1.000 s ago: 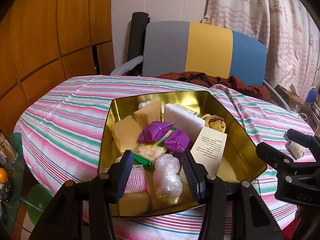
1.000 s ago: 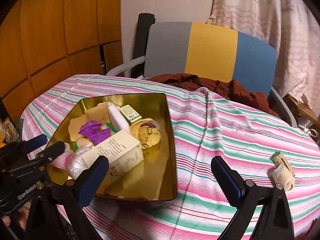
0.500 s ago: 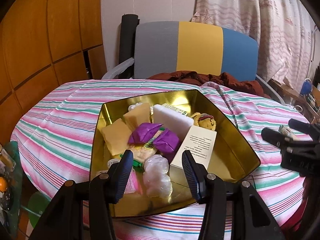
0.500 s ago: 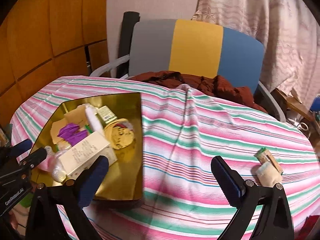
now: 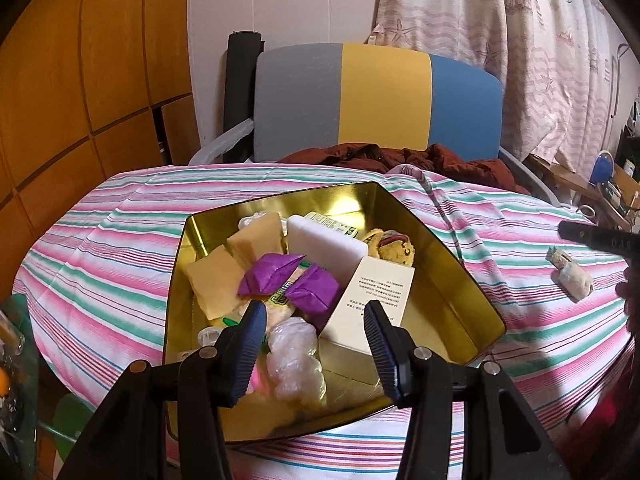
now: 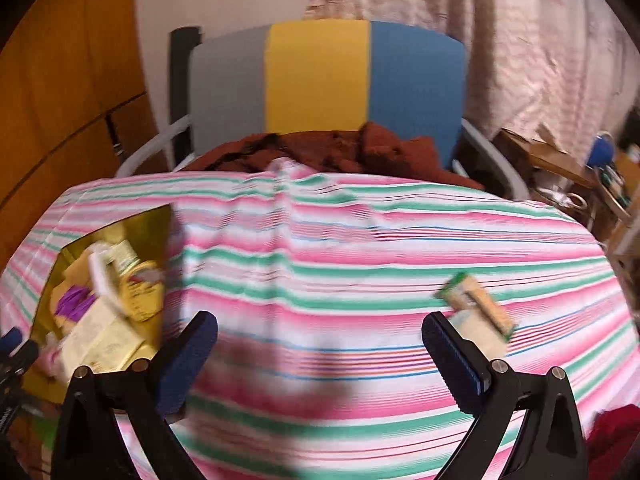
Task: Organize objects
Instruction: 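Move both tools back toward the sock and cracker packet on the cloth, then grasp the beige knitted sock with the left tool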
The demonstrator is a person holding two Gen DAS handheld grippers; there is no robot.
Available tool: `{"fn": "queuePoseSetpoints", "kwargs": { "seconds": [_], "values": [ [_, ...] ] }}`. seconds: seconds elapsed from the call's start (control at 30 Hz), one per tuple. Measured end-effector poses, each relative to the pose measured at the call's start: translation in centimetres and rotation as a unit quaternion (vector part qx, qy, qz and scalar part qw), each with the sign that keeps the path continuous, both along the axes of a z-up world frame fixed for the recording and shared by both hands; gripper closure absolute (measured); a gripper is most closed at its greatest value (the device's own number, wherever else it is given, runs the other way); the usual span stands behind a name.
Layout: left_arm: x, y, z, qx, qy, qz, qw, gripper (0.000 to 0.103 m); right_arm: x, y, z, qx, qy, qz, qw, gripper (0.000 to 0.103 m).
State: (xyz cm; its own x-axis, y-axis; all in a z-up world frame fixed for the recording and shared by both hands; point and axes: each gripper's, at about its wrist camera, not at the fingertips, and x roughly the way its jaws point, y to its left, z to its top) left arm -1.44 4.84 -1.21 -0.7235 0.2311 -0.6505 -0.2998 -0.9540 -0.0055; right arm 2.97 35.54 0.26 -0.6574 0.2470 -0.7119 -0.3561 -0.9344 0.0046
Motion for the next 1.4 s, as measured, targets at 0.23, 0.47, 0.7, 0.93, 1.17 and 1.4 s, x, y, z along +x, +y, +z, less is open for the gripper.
{"fn": "queuePoseSetpoints", "kwargs": {
  "seconds": [0.23,0.47,0.7,0.93,1.17,1.4],
  "values": [
    [0.0,1.0,1.0,0.004,0.011,-0.022,0.9997,0.052,1.7,9.8,0.6,-0.022,0.019,-0.105,0.994,0.000],
    [0.7,3.9,1.7,0.000,0.012,-0.068,0.9976,0.052,5.4,18.7,-3.1,-0.133,0.032,-0.242,0.961,0.000],
    [1.0,9.2,2.5,0.010,0.002,-0.133,0.9911,0.052,8.0,21.2,-3.8,-0.204,0.064,-0.296,0.931,0.000],
    [1.4,15.1,1.8,0.014,-0.023,-0.200,0.9795,0.052,6.8,19.9,-4.0,-0.253,0.063,-0.226,0.939,0.000],
    [1.5,16.8,0.6,0.001,-0.043,-0.209,0.9769,0.052,4.3,19.0,-7.3,-0.294,-0.043,-0.180,0.938,0.000],
    [1.1,17.3,-0.3,-0.003,-0.059,-0.210,0.9758,0.052,4.1,17.6,-5.7,-0.362,0.036,-0.073,0.929,0.000]
  ]
}}
